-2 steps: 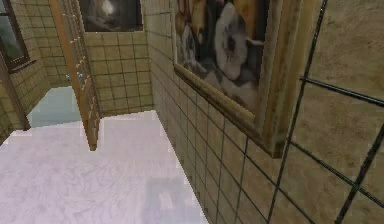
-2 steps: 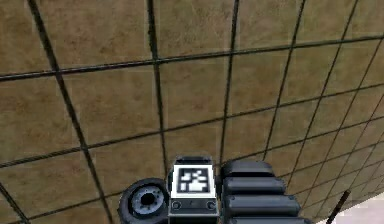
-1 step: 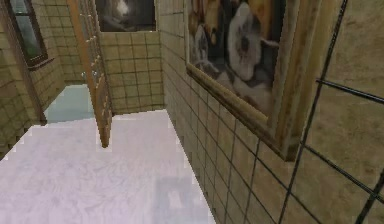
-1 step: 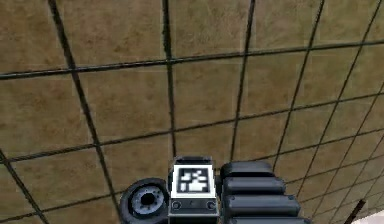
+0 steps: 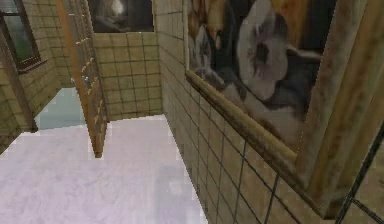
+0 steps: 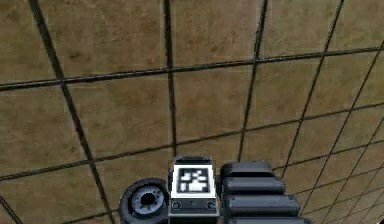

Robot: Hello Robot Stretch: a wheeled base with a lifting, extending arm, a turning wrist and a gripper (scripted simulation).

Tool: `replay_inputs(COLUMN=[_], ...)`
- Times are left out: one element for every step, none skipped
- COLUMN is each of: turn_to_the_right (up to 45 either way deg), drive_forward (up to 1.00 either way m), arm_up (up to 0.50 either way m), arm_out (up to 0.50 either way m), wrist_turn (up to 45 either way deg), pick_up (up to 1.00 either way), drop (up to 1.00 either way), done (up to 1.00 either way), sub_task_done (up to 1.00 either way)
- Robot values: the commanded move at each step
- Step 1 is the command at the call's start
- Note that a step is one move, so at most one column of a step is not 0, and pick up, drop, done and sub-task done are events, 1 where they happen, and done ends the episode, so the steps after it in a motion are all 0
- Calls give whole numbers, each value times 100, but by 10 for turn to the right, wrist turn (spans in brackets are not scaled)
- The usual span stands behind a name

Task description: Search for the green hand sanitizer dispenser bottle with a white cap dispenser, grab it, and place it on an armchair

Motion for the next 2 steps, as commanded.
replay_inputs(turn_to_the_right=[-450,0], drive_forward=[0,100], arm_up=[0,0], arm_out=[0,0], wrist_turn=[0,0], pick_up=[0,0], drop=[0,0], done=[0,0], sub_task_done=[0,0])
